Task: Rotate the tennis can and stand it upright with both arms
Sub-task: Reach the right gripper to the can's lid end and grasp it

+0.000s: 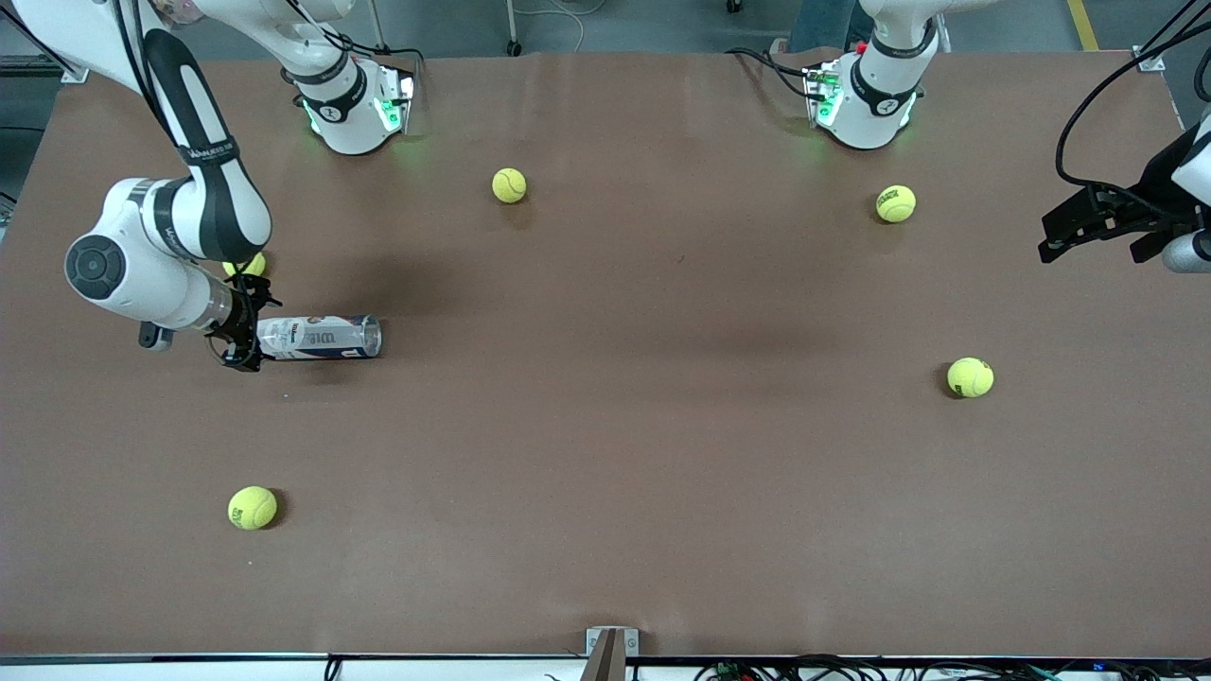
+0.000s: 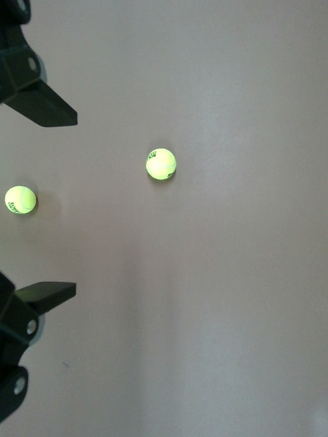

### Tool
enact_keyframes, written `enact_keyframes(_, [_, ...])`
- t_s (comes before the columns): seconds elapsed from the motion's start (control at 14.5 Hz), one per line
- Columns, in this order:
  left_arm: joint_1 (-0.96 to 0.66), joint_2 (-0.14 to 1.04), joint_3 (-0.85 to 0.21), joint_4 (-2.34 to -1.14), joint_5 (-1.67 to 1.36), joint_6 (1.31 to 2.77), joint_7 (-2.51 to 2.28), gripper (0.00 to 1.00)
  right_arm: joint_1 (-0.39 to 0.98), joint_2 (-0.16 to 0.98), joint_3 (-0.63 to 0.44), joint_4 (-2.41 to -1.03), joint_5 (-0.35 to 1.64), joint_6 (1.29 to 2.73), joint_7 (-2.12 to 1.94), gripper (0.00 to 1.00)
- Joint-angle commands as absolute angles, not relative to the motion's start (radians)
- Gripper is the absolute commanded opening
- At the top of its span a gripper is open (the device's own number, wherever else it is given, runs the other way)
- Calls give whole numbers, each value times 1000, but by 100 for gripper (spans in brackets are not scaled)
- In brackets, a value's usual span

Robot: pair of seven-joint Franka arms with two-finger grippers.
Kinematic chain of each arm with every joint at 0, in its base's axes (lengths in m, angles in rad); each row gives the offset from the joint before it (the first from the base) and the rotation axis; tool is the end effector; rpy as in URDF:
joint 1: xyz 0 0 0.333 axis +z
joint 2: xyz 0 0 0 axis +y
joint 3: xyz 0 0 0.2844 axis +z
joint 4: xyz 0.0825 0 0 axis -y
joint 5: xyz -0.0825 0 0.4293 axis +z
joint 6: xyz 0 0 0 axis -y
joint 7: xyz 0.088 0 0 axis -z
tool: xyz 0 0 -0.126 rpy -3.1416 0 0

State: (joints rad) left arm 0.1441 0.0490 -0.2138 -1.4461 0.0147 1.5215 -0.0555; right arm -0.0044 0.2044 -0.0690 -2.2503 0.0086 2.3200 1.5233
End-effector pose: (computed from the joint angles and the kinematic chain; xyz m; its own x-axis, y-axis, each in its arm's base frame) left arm 0.6080 -0.0375 0.6048 0.9995 -0.0129 0.0277 -0.0128 -0.9999 -0.0027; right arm 0.5433 -0.0411 0.1787 -0.0315 -0.9995 0.0022 -0.9905 0.0315 0.1340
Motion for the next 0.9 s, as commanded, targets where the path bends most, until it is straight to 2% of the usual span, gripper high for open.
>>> enact_keyframes(0.0, [146, 52, -216, -1434, 31, 1514, -52, 100, -9, 228, -63, -2283, 5, 2394, 1543, 100])
enact_keyframes(0.41, [146, 52, -216, -1434, 31, 1514, -52, 100, 14, 308, -61, -2284, 17, 2488, 1545, 100])
enact_keyframes(0.83, [146, 52, -216, -1434, 31, 1514, -52, 100, 28, 348, -60, -2286, 20, 2513, 1548, 99])
